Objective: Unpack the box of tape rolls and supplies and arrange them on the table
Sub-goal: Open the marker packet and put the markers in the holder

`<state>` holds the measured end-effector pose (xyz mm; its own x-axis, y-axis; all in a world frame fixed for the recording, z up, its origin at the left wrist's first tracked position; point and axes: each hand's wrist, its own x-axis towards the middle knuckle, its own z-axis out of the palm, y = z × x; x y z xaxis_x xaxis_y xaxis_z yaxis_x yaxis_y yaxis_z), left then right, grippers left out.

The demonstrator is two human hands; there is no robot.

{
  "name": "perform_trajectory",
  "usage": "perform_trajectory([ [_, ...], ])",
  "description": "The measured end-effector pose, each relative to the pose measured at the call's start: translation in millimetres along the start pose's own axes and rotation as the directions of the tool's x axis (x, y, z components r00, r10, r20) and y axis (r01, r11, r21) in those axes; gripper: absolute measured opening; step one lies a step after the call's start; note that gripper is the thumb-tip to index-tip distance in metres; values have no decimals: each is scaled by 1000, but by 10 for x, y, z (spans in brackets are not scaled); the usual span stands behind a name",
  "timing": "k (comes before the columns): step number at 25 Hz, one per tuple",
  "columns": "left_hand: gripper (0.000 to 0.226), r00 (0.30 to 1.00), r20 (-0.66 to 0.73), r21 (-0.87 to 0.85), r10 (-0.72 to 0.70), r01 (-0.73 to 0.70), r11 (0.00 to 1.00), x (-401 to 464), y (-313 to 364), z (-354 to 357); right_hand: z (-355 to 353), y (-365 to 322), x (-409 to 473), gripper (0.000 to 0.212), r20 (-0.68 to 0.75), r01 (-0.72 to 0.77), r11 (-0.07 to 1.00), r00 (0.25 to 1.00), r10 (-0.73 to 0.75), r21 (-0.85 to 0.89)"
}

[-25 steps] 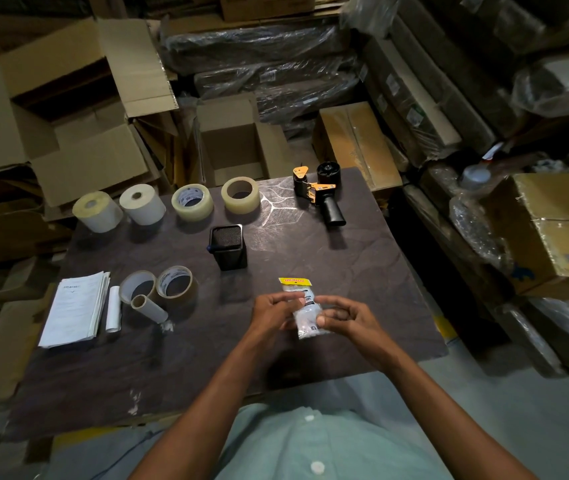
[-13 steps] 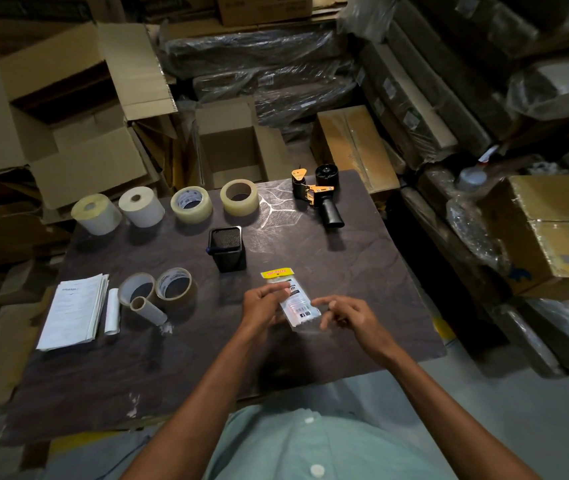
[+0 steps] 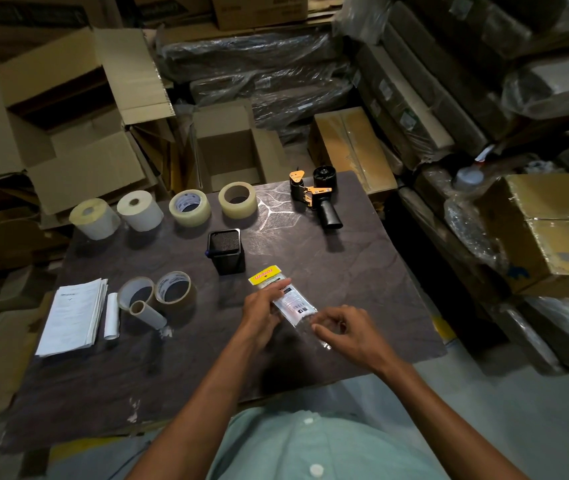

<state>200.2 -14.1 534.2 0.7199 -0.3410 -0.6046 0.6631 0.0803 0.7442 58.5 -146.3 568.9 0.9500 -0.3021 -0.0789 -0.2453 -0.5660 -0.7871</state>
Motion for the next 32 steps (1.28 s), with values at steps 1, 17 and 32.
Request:
perform_trajectory([
  [1, 40, 999, 29, -32, -30, 31, 999, 13, 0, -4, 0, -19, -4, 10, -9, 7, 1000, 1000, -7, -28],
  [17, 41, 973, 168, 26, 160, -167, 986, -27, 52, 139, 321, 144, 27, 22, 181, -426, 405, 836, 518, 809],
  [32, 30, 763, 451, 250, 463, -606, 755, -389, 262, 463, 365, -31, 480, 33, 424, -287, -326, 743, 518, 901],
])
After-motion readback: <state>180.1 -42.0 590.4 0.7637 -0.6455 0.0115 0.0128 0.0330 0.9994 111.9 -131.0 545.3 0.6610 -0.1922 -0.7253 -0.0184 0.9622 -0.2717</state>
